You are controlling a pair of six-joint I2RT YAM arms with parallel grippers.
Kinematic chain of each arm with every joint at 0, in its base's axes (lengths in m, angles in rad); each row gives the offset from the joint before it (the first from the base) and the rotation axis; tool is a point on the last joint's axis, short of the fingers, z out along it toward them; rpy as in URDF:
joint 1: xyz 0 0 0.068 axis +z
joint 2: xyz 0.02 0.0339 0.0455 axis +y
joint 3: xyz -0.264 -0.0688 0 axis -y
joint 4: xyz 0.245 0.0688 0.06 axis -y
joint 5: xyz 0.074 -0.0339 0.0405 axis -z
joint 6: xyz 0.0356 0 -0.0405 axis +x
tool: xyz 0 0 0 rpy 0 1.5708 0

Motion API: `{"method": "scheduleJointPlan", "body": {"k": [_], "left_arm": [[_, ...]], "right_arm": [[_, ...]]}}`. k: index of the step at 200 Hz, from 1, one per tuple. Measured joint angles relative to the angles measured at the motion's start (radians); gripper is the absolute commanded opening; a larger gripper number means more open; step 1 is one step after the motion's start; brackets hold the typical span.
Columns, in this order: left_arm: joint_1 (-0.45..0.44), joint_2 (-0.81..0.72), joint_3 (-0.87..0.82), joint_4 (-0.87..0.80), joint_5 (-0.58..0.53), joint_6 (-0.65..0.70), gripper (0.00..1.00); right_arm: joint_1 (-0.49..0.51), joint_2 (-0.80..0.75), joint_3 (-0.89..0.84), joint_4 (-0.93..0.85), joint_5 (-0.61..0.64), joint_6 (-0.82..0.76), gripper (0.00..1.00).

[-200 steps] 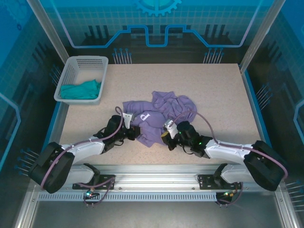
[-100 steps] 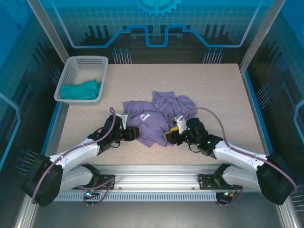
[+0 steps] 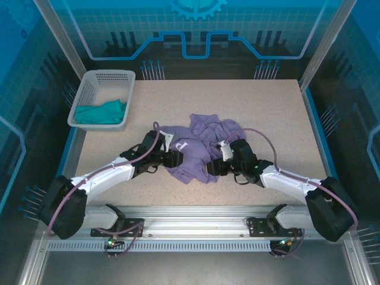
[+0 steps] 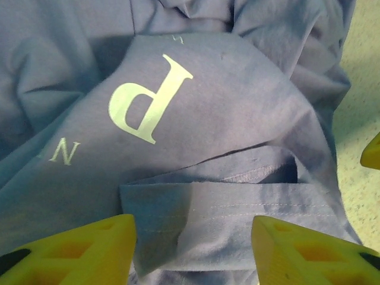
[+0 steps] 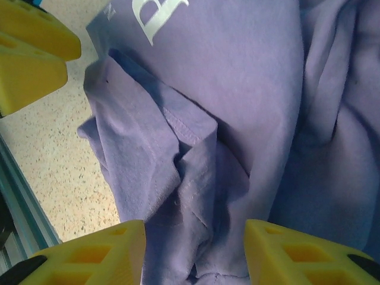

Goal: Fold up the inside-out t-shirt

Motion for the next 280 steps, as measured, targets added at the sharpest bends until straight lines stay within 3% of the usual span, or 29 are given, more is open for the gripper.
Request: {"method": "scheduleJointPlan", "body": {"k": [44,89,144,166,218,280], "left_arm": [[-0.043,0.091,0.059,-0.053,-0.056,0.073,0.38],[-0.047,0.151,0.078,-0.065,-0.112,0.102,0.3],[-0.048,0.165,0.079,-0.058,-0.142,0.126,0.03],[-0.048,0.114,0.058,-0.025,-0.131,0.126,0.02],[-0.048,-0.182,-0.097,0.157,-0.02,0.127,0.01],[-0.048,-0.209,-0.121,0.187,-0.002,0.127,0.01]], "right_arm": [[-0.011,0.009,0.011,-0.005,-0.014,0.0,0.48],[-0.015,0.019,0.013,-0.006,-0.027,0.0,0.48],[-0.02,0.021,0.013,-0.008,-0.03,-0.001,0.49],[-0.023,0.021,0.028,-0.045,-0.019,-0.016,0.52],[-0.028,0.046,0.112,-0.095,-0.042,-0.045,0.53],[-0.027,0.227,0.169,-0.079,-0.082,-0.02,0.41]]}}
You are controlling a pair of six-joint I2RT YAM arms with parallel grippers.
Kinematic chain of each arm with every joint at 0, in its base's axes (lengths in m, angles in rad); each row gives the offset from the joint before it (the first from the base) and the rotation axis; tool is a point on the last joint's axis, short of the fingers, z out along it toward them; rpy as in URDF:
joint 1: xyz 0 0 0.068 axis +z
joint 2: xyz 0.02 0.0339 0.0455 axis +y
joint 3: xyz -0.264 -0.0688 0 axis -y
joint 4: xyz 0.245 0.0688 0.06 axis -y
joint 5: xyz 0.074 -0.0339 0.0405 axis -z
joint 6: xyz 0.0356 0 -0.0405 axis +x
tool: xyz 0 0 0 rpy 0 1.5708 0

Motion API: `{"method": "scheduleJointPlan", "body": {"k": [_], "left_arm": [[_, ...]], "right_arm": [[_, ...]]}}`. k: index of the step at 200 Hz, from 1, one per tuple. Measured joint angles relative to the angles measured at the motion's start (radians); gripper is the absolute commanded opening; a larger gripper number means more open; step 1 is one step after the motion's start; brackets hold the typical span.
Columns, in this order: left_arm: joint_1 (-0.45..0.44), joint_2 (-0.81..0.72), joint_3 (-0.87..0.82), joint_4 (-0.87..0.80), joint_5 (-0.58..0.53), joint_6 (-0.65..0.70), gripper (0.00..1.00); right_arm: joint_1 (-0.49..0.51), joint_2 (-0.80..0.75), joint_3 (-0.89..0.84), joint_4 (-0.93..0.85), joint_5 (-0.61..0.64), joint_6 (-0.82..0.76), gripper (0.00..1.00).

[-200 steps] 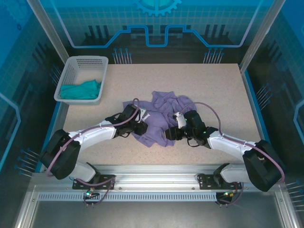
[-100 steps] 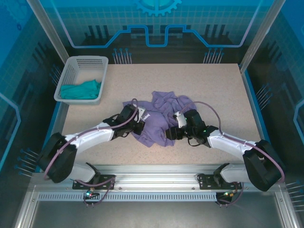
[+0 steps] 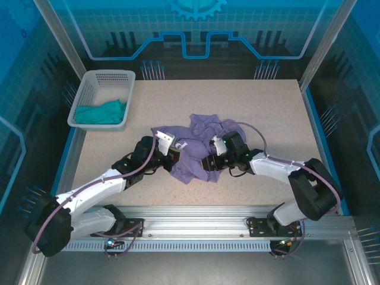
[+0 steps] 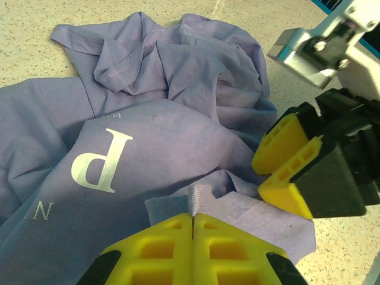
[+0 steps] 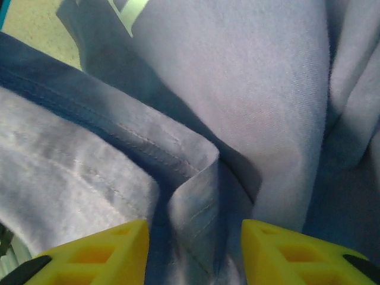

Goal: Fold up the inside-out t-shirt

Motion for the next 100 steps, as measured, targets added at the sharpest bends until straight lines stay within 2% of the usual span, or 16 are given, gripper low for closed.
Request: {"method": "scheduleJointPlan", "body": {"k": [59,100], "left_arm": [[0.0,0.0,-0.001,0.0,0.0,0.002,0.01],[0.0,0.0,-0.011,0.0,-0.001,0.003,0.0]], "right_arm": [[0.008,0.084,0.042,-0.006,0.031,0.004,0.35],[0.042,0.116,0.052,-0.015,0.025,-0.016,0.05]]}}
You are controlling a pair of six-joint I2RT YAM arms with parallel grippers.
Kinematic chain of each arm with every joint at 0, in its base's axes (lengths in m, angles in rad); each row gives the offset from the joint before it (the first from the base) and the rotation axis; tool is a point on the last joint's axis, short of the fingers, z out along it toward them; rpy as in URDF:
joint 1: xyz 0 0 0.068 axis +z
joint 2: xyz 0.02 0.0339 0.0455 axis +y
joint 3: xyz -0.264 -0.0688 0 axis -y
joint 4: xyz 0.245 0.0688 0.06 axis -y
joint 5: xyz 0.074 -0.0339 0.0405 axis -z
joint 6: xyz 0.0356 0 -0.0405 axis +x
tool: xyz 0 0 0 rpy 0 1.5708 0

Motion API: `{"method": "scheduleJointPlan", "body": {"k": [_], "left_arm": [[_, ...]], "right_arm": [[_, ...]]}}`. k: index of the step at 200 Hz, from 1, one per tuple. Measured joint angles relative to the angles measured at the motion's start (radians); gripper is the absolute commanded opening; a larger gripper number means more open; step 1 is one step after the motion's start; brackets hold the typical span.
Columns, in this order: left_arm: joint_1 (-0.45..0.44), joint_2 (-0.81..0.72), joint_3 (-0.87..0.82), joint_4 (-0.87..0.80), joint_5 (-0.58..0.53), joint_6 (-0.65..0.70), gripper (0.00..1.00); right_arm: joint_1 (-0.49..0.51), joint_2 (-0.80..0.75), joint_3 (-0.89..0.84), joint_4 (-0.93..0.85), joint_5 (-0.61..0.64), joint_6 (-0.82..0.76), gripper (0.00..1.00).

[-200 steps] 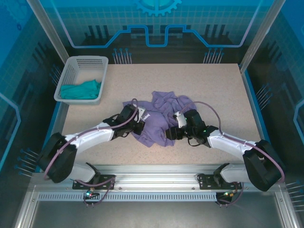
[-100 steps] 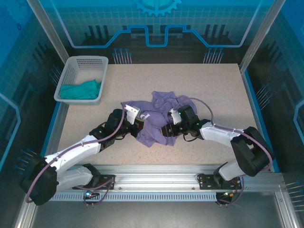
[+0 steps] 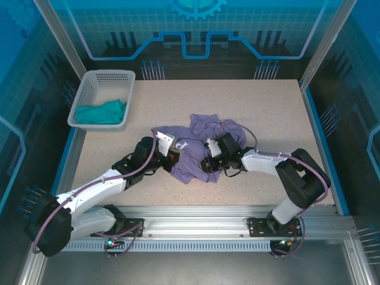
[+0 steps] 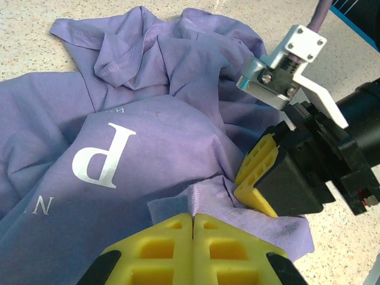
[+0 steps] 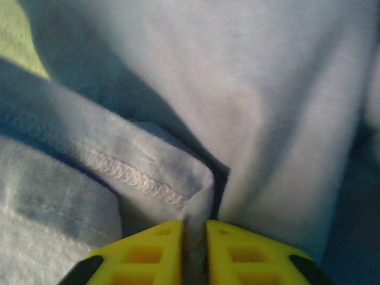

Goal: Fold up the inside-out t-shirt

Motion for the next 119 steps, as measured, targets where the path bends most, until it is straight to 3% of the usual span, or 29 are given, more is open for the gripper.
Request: {"method": "scheduleJointPlan", "body": {"k": [12,75,119], "left_arm": [[0.0,0.0,-0.001,0.0,-0.003,0.0,0.0],[0.01,-0.101,-0.067,0.094,0.006,-0.003,0.0],[0.014,-0.167,-0.172,0.287,0.042,0.02,0.0]], "right_arm": [[-0.003,-0.014,0.0,-0.005,0.0,-0.006,0.0],[-0.168,-0.342,0.002,0.05,-0.13,-0.099,0.0],[-0.237,-0.378,0.016,0.097,-0.309,-0.148,0.0]]}}
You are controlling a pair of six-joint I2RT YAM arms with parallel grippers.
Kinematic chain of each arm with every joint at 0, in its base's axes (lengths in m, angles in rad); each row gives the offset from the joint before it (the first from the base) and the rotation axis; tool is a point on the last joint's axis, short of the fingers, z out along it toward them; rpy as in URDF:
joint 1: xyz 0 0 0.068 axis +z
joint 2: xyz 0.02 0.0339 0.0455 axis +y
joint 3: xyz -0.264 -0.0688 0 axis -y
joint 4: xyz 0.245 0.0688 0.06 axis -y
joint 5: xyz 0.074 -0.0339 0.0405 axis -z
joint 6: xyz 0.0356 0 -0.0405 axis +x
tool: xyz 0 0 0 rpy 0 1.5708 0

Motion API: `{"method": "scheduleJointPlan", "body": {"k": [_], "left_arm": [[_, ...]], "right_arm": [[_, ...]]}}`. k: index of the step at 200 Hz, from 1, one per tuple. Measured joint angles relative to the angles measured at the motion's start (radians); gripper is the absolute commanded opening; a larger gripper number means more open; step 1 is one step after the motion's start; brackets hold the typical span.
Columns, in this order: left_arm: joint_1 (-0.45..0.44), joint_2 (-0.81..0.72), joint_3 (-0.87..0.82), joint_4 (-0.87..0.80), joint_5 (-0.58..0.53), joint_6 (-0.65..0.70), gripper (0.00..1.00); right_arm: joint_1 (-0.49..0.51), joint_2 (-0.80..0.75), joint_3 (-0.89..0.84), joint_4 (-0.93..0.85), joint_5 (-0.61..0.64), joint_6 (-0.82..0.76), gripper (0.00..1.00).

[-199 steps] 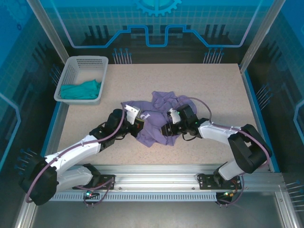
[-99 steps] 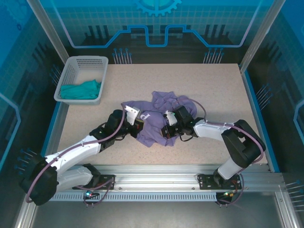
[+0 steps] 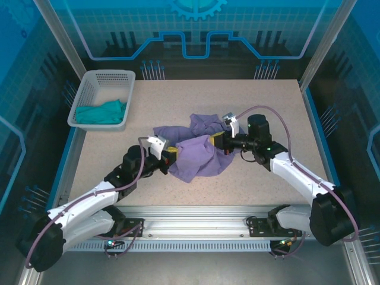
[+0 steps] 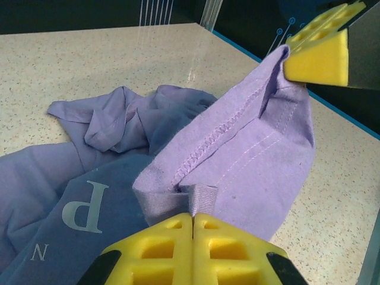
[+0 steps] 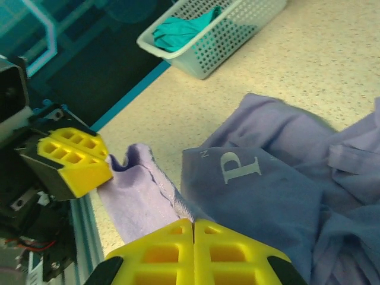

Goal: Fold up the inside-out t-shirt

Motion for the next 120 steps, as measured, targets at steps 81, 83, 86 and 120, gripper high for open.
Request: {"method": "scheduleJointPlan", "body": {"k": [81,83,86,120], "left_arm": [[0.055,0.113,-0.015,-0.048,-0.033,-0.053,0.0],[0.055,0.121,-0.015,-0.051,-0.033,-0.056,0.0],[0.055,0.129,-0.015,-0.057,-0.032,-0.059,0.0],[0.056,0.183,-0.028,-0.072,0.002,-0.111,0.0]], "right_arm": [[-0.058,0.246,0.014,-0.04,0.005,0.114,0.0],[-0.057,0.256,0.013,-0.04,0.007,0.116,0.0],[-0.056,0.267,0.013,-0.04,0.01,0.122,0.01],[0.0,0.336,0.022,-0.088,0.112,0.108,0.1]]}}
